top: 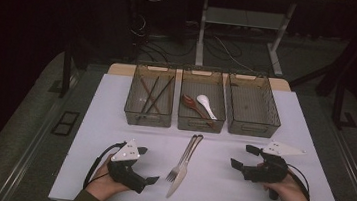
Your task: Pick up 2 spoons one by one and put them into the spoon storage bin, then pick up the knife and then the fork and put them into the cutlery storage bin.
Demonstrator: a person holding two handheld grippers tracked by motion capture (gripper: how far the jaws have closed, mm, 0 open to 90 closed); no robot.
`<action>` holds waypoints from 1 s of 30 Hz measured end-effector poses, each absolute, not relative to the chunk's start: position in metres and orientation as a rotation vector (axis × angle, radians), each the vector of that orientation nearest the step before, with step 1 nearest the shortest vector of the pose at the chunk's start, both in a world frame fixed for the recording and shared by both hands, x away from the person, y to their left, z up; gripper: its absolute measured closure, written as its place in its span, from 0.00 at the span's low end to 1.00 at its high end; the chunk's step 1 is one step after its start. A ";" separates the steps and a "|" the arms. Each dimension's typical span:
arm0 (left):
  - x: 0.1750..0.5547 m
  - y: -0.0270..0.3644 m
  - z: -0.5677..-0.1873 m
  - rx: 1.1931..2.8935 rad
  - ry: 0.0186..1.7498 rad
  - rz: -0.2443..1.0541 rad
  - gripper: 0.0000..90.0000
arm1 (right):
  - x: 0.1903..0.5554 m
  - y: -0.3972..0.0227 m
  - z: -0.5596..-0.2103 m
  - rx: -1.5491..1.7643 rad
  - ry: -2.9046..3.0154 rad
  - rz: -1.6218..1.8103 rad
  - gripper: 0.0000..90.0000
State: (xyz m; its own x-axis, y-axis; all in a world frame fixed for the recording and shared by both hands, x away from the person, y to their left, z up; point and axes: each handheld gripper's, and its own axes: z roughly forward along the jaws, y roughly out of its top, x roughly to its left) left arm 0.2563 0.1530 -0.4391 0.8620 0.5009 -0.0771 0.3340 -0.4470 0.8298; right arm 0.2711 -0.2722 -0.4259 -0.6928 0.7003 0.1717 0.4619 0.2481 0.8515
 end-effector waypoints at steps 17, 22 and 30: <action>0.255 0.150 -0.434 2.081 0.605 0.201 0.06 | 0.251 -0.292 -0.442 1.092 2.292 1.335 0.20; 0.253 0.147 -0.430 2.074 0.603 0.194 0.16 | 0.251 -0.291 -0.443 1.088 2.299 1.325 0.20; 0.247 0.133 -0.422 2.073 0.572 0.140 0.56 | 0.252 -0.290 -0.444 1.084 2.301 1.322 0.20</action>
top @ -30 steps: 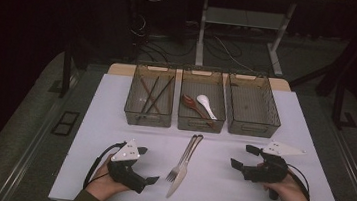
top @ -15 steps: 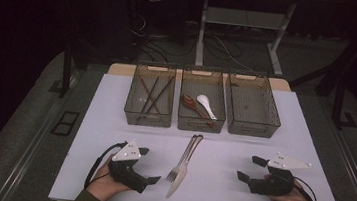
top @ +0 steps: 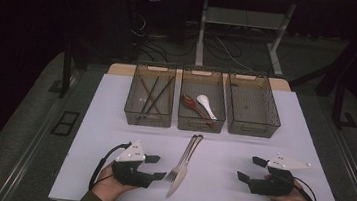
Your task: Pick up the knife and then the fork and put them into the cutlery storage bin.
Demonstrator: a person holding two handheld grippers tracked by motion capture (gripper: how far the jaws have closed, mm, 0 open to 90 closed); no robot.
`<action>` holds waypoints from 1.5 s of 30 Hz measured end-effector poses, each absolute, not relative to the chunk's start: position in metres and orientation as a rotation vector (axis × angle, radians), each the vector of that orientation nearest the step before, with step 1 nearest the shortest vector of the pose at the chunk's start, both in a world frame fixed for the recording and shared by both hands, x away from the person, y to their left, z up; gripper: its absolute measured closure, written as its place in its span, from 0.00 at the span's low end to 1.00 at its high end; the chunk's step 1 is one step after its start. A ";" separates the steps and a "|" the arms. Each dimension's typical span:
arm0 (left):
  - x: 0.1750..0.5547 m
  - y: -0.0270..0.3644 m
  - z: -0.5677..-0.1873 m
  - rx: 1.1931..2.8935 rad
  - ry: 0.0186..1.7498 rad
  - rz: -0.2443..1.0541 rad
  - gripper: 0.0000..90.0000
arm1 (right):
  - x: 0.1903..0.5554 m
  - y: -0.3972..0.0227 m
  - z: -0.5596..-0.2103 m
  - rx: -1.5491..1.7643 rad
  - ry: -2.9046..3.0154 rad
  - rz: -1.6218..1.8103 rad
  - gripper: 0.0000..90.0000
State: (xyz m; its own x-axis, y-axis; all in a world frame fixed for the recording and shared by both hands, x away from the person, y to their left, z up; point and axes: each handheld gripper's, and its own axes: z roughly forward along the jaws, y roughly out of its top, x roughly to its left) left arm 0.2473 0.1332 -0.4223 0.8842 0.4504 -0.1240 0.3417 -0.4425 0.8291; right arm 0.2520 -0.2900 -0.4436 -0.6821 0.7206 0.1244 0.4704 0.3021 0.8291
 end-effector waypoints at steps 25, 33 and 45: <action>0.242 0.088 -0.435 2.264 0.554 0.053 0.99 | 0.252 -0.288 -0.445 1.072 2.317 1.301 0.20; 0.248 0.102 -0.435 2.249 0.621 0.094 0.99 | 0.252 -0.288 -0.445 1.073 2.315 1.301 0.20; 0.257 0.119 -0.434 2.259 0.684 0.164 0.99 | 0.252 -0.288 -0.444 1.072 2.316 1.302 0.20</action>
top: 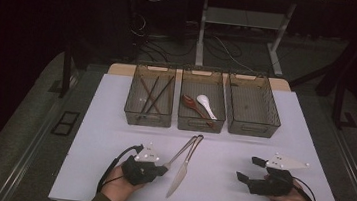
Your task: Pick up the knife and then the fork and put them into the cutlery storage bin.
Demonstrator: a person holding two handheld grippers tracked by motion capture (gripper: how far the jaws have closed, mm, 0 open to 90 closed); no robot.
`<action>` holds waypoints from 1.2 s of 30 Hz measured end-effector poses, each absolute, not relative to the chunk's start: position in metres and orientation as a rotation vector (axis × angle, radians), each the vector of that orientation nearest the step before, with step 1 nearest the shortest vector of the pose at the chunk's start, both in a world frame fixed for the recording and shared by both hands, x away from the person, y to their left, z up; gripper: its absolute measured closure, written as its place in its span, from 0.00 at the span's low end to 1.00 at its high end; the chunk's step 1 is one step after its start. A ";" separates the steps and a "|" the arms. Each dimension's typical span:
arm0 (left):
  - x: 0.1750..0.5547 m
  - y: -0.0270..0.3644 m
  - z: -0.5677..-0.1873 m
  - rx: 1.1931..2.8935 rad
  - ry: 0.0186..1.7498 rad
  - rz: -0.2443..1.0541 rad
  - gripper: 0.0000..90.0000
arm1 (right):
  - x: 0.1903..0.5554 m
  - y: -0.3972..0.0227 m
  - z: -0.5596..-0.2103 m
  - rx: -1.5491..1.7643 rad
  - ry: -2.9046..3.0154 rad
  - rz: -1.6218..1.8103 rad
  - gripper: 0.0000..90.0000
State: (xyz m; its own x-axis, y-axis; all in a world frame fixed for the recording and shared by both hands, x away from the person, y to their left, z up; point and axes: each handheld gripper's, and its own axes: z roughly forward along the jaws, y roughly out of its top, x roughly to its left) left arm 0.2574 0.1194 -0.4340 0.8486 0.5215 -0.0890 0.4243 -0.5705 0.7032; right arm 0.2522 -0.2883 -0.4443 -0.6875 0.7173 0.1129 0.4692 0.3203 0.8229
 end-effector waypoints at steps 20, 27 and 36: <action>0.295 0.117 -0.428 2.205 0.802 0.195 0.80 | 0.253 -0.287 -0.445 1.069 2.317 1.306 0.20; 0.316 0.101 -0.438 2.238 0.818 0.195 0.81 | 0.253 -0.288 -0.445 1.074 2.319 1.312 0.20; 0.314 0.090 -0.444 2.295 0.770 0.250 0.90 | 0.253 -0.288 -0.442 1.059 2.307 1.329 0.20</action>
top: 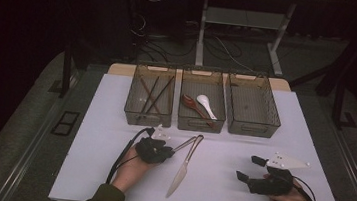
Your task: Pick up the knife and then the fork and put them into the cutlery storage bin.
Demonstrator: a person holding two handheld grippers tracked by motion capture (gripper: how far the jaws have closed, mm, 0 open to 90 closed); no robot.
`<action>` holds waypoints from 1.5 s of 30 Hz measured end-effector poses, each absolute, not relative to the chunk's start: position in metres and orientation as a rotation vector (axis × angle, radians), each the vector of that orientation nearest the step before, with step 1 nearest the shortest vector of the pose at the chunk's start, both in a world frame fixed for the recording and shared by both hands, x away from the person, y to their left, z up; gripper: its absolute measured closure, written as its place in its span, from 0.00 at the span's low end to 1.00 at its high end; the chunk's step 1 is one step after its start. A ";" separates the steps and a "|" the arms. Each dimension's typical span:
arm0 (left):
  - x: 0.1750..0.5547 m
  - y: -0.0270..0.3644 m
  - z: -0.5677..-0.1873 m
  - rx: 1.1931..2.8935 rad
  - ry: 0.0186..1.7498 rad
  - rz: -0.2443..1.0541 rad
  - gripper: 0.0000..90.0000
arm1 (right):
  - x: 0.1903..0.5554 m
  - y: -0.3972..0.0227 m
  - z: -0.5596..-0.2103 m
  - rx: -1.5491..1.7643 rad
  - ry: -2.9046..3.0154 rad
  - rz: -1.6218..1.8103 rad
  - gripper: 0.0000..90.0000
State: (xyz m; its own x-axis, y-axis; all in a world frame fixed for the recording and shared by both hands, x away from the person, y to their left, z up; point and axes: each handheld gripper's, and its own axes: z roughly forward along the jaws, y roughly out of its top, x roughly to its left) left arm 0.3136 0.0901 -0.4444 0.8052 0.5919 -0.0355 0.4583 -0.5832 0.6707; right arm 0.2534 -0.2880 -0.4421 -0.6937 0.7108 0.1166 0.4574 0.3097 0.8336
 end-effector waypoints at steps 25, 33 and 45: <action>0.312 0.110 -0.426 2.265 0.675 0.278 0.94 | 0.267 -0.284 -0.435 1.117 2.436 1.309 0.16; 0.303 0.111 -0.413 2.224 0.567 0.204 0.94 | 0.269 -0.277 -0.423 0.955 2.590 1.299 0.16; 0.287 0.075 -0.404 2.220 0.310 0.087 0.94 | 0.291 -0.248 -0.403 0.748 2.717 1.270 0.16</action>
State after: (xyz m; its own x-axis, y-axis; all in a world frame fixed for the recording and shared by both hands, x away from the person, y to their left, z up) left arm 0.2866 0.0749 -0.4044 0.9666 0.2521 -0.0459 0.1916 -0.5921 0.7828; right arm 0.2906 -0.2479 -0.4027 -0.8818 0.4457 0.1543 0.4041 0.5454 0.7343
